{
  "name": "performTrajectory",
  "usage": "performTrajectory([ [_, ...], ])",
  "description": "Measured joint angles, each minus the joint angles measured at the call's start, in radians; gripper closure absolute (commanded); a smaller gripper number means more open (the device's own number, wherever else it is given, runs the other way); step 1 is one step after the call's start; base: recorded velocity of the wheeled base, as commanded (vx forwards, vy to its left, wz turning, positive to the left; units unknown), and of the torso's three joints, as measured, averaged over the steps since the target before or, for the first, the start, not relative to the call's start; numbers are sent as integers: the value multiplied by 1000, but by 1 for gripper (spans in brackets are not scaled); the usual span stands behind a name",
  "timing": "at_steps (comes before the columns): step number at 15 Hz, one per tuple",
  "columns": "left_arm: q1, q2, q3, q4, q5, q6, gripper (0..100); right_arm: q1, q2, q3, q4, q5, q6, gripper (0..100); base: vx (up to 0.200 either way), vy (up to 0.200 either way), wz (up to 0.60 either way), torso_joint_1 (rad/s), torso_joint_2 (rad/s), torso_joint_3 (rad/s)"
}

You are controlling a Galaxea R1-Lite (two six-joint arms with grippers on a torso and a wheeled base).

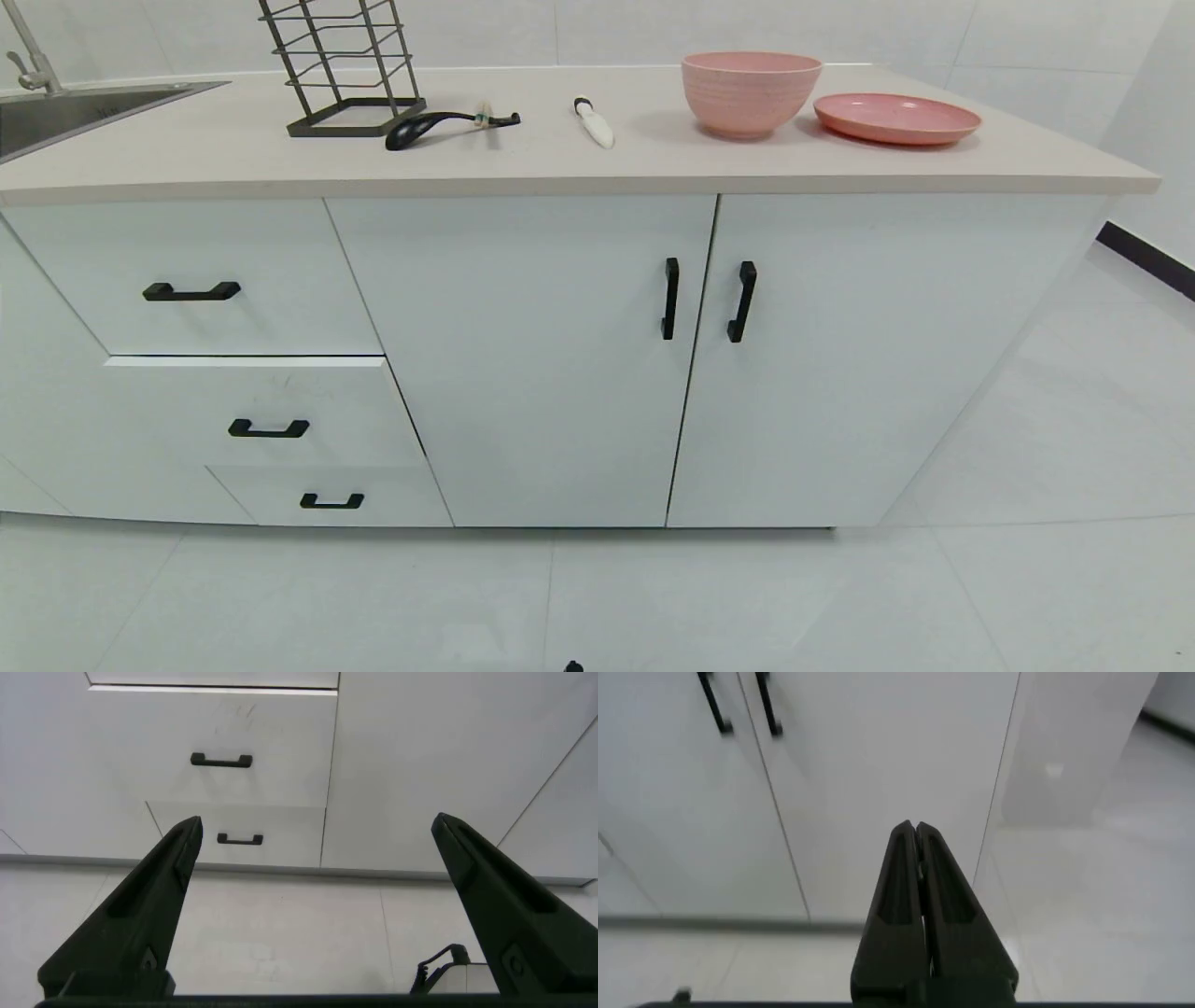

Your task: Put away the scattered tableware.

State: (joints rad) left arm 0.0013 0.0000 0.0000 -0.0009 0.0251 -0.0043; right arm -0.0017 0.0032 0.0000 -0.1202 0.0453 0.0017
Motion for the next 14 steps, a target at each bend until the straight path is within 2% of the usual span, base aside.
performTrajectory([
  [1, 0, 0, 0, 0, 0, 0, 0, 0, 0, 0, -52, 3, 0, 100, 0, 0, 0, 0, 0, 0],
  [3, 0, 0, 0, 0, 4, -1, 0, 0, 0, -2, -96, 81, 2, 100, 0, 0, 0, 0, 0, 0],
  [8, 0, 0, 0, 0, -2, -1, 0, 24, 77, -112, -55, 210, 0, 100, 0, 0, 0, 0, 0, 0],
  [12, 0, 0, 0, 1, -2, -1, 0, 109, 270, -200, -54, 228, -4, 100, 0, 0, 0, 0, 0, 0],
  [14, 0, 0, 0, 1, -2, -3, 0, 140, 385, -233, -110, 230, -7, 100, 0, 0, 0, 0, 0, 0],
])
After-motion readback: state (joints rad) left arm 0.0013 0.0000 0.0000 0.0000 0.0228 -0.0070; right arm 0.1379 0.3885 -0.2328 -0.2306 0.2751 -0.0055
